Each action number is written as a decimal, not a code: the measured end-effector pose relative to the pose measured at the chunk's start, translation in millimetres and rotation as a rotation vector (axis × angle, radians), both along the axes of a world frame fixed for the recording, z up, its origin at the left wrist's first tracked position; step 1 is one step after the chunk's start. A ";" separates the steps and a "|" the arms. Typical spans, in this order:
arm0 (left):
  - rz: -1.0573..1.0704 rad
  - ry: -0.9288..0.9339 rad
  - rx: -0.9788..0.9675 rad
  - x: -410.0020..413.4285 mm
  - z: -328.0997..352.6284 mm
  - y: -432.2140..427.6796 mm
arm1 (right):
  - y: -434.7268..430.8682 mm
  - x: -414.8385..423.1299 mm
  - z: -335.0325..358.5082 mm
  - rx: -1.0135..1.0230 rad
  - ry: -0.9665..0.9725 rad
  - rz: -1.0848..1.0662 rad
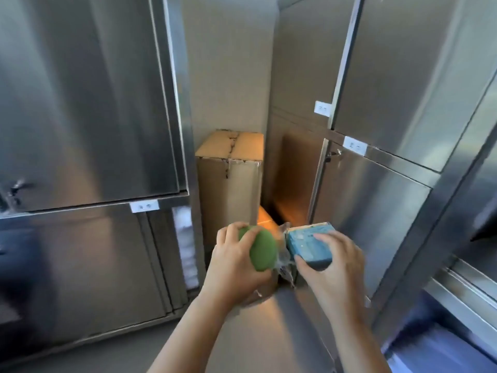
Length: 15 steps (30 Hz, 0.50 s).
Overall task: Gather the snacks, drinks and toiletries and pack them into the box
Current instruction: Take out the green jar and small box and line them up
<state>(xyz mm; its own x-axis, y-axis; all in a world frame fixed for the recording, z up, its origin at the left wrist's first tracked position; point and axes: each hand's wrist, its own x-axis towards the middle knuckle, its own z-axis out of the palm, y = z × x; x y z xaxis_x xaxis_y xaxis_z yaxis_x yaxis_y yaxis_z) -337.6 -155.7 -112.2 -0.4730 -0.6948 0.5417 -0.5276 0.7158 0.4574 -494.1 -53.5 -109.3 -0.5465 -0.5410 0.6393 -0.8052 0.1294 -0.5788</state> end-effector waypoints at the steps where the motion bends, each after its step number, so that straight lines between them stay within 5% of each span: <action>1: 0.045 0.008 0.007 25.7 2.1 -12.2 | -18.1 21.4 2.1 -0.004 -0.014 0.049; 15: 0.663 0.015 0.042 390.2 -3.7 -144.5 | -237.9 353.4 -19.0 0.056 -0.072 0.617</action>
